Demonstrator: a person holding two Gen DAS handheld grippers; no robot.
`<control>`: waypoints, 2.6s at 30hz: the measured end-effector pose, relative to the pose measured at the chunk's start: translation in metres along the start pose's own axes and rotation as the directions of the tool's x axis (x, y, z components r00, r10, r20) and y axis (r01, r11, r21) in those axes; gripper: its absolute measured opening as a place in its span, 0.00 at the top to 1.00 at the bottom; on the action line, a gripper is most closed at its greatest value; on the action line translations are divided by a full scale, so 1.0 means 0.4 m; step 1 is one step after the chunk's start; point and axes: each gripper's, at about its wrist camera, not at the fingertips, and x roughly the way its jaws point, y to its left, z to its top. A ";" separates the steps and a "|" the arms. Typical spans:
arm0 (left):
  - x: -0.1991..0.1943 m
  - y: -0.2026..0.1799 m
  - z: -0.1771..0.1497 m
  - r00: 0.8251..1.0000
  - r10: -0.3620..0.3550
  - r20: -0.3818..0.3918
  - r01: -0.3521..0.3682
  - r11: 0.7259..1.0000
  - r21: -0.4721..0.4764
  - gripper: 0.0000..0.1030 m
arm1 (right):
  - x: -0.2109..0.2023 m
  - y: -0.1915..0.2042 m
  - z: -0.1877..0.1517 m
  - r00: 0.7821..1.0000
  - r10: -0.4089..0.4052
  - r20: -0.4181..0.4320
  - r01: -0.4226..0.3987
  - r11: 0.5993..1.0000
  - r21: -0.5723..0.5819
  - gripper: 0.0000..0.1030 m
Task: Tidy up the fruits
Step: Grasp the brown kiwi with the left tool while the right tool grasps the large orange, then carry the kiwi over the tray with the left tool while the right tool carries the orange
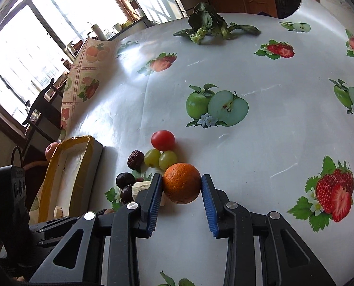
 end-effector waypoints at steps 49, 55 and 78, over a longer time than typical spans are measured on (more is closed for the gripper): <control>-0.220 0.190 -0.097 0.977 0.192 0.097 -0.183 0.978 -0.101 0.82 | -0.124 0.327 -0.187 0.987 0.135 -0.091 -0.151 0.968 -0.199 0.67; -0.213 0.212 -0.095 0.976 0.199 0.088 -0.189 0.976 -0.111 0.82 | -0.107 0.352 -0.186 0.984 0.146 -0.103 -0.165 0.964 -0.211 0.67; -0.153 0.448 0.042 0.955 0.296 0.021 -0.287 0.939 -0.187 0.82 | 0.063 0.554 -0.142 0.965 0.193 -0.178 -0.242 0.914 -0.325 0.67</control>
